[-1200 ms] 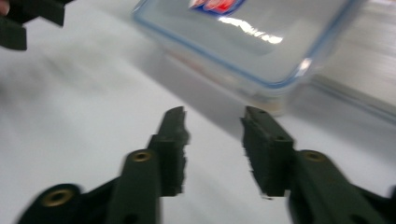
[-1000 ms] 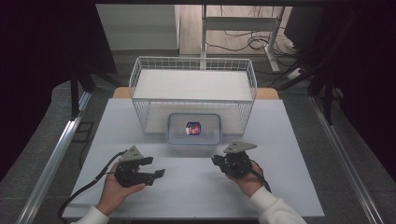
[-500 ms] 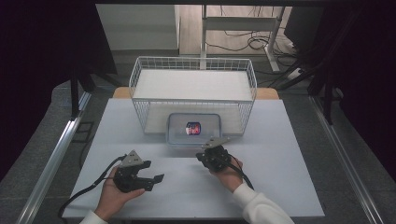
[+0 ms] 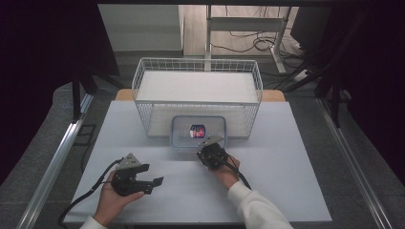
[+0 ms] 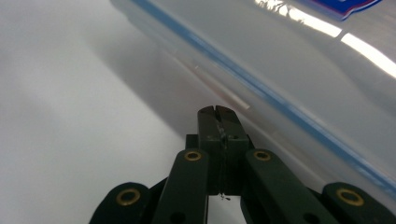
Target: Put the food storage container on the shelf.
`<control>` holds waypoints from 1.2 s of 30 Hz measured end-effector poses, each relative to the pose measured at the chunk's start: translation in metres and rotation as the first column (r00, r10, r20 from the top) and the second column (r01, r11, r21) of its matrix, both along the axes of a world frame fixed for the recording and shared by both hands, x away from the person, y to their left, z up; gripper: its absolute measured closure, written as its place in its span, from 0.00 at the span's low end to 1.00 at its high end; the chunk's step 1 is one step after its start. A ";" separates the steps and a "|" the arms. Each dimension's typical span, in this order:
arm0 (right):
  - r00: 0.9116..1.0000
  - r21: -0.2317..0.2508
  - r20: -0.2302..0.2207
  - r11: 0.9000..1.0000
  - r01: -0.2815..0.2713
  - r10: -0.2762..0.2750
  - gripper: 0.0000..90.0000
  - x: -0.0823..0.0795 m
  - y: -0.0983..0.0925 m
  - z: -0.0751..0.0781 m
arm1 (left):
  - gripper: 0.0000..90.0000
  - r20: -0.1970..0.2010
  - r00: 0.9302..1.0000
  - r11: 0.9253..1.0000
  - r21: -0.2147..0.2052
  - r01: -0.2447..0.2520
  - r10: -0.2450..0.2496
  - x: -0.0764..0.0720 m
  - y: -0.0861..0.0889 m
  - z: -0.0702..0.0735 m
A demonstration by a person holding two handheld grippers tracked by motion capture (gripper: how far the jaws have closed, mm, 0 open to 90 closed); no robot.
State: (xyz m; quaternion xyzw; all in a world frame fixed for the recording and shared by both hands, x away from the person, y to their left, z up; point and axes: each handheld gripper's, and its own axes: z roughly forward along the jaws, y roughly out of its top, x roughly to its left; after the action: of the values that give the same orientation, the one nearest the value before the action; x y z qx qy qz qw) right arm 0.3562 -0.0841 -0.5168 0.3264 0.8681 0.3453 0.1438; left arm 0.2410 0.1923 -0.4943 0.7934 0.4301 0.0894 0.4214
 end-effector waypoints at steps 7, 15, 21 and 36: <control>1.000 0.026 0.004 1.000 0.008 -0.008 0.99 0.001 -0.001 0.006 | 0.25 -0.007 1.000 1.000 -0.005 0.002 -0.002 0.000 -0.001 0.000; 0.999 0.058 0.020 0.997 0.047 -0.048 0.99 0.006 -0.001 0.017 | 0.24 -0.005 1.000 1.000 -0.006 0.002 -0.002 0.000 0.000 0.000; 0.997 0.089 0.014 0.993 0.075 -0.077 0.99 0.018 -0.003 0.021 | 0.24 -0.005 1.000 1.000 -0.002 0.001 -0.002 0.001 0.000 0.000; 0.993 0.116 0.002 0.986 0.118 -0.119 0.99 0.057 0.018 0.019 | 0.24 -0.013 1.000 1.000 -0.006 0.010 -0.010 0.005 0.001 -0.001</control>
State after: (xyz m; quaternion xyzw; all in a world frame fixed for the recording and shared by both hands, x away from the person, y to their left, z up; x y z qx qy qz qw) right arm 0.4135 -0.0662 -0.4981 0.3835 0.8250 0.3874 0.1489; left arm 0.2456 0.1935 -0.4951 0.7947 0.4292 0.0808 0.4215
